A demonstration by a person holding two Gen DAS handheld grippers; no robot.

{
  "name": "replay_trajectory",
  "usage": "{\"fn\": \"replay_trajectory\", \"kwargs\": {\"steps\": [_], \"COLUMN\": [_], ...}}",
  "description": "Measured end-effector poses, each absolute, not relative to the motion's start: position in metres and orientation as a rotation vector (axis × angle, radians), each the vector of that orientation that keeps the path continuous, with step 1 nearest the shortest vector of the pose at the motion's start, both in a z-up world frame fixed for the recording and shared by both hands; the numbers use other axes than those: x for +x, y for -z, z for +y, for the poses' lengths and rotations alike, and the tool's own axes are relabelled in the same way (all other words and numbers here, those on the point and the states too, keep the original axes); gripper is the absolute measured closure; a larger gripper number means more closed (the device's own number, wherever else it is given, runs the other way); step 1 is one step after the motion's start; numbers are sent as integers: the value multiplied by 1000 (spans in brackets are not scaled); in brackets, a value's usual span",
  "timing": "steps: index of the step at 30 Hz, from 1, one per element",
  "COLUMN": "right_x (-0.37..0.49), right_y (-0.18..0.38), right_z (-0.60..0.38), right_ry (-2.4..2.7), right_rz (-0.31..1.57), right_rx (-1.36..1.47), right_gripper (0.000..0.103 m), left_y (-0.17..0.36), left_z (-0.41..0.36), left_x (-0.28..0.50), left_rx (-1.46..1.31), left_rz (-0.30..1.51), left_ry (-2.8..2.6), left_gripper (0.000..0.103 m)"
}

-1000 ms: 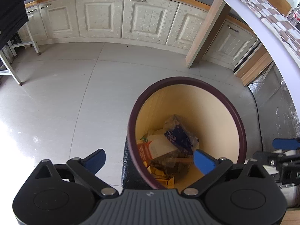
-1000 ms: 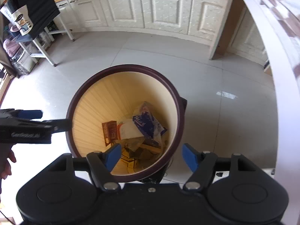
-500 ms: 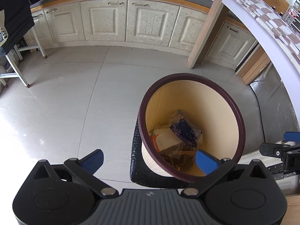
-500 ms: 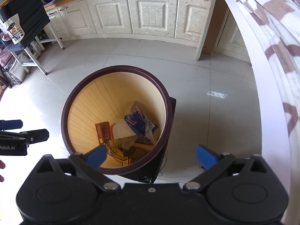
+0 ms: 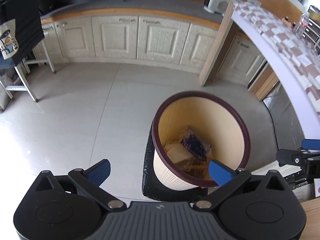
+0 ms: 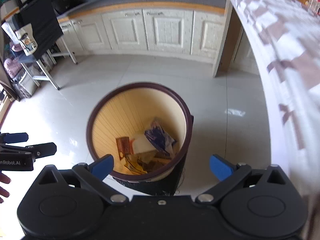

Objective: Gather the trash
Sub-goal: 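Withdraw both open tools from the wastebasket back toward the table, then grasp the light-blue plastic bag with the left tool while the right tool grasps the blue Pepsi can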

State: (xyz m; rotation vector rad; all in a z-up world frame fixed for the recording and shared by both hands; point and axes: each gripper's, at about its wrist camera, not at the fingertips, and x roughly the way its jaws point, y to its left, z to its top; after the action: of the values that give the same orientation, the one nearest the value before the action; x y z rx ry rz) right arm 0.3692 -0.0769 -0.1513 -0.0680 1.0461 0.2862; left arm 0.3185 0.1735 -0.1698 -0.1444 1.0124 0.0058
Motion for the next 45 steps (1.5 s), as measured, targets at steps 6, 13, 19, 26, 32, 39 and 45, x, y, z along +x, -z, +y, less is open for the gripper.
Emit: {"fn": "replay_trajectory", "kwargs": {"steps": [6, 13, 19, 26, 32, 39, 45], "right_x": [348, 322, 296, 264, 236, 208, 193], "right_y": [118, 79, 43, 7, -20, -37, -39], "right_z": [-82, -94, -110, -138, -173, -225, -283], "right_ry": [-271, -279, -285, -279, -262, -201, -108], "right_rz": [967, 866, 771, 656, 554, 474, 440], "right_rx": [-52, -37, -26, -11, 7, 14, 36], "right_gripper": [0, 0, 0, 0, 0, 0, 0], "left_y": [137, 99, 63, 26, 3, -20, -32], "left_z": [175, 174, 162, 132, 98, 42, -18], "left_x": [292, 264, 242, 222, 211, 203, 206], "left_rx": [-121, -126, -127, -94, -61, -18, -10], "left_rz": [933, 833, 733, 630, 561, 466, 438], "left_ry": [-10, -9, 17, 67, 130, 218, 325], "left_gripper": [0, 0, 0, 0, 0, 0, 0]}}
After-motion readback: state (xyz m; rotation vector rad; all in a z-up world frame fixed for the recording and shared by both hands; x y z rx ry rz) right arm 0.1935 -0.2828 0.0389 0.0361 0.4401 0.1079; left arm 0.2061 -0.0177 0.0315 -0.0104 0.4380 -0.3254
